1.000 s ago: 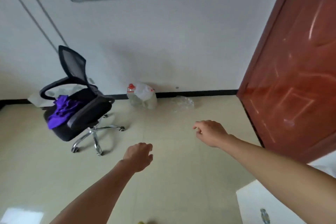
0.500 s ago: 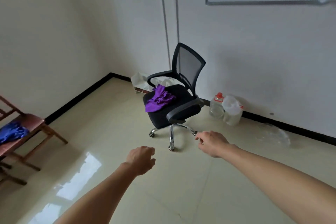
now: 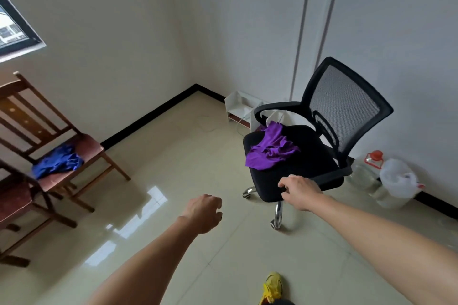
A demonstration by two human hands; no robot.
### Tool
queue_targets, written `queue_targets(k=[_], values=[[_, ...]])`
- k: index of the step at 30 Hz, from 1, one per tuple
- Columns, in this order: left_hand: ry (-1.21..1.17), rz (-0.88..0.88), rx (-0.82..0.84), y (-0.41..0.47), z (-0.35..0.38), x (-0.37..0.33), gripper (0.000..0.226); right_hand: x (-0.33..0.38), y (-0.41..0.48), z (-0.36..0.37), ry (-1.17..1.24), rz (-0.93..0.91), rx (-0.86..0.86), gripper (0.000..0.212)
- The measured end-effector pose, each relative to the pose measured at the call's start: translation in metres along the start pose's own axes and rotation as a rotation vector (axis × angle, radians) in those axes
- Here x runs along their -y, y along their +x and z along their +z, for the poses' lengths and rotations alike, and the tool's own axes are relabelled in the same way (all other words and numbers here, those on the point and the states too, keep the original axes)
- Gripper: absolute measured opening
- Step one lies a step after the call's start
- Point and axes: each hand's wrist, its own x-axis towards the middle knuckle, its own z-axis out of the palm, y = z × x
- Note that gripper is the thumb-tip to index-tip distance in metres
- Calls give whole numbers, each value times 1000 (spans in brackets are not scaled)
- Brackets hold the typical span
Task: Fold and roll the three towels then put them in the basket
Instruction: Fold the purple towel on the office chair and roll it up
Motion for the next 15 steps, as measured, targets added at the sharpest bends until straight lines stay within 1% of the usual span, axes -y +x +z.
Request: queue_targets(k=[3, 9, 10, 12, 15], values=[[-30, -37, 10, 55, -26, 28, 33, 0, 72, -22, -1, 16, 14, 36], [-78, -38, 19, 133, -65, 63, 37, 7, 170, -62, -39, 11, 15, 36], [-80, -25, 21, 161, -73, 76, 37, 8, 197, -68, -34, 32, 10, 35], [-53, 0, 22, 178, -83, 82, 36, 12, 209, -75, -46, 29, 11, 35], [-32, 74, 40, 242, -99, 109, 36, 10, 258, -69, -6, 104, 12, 35]])
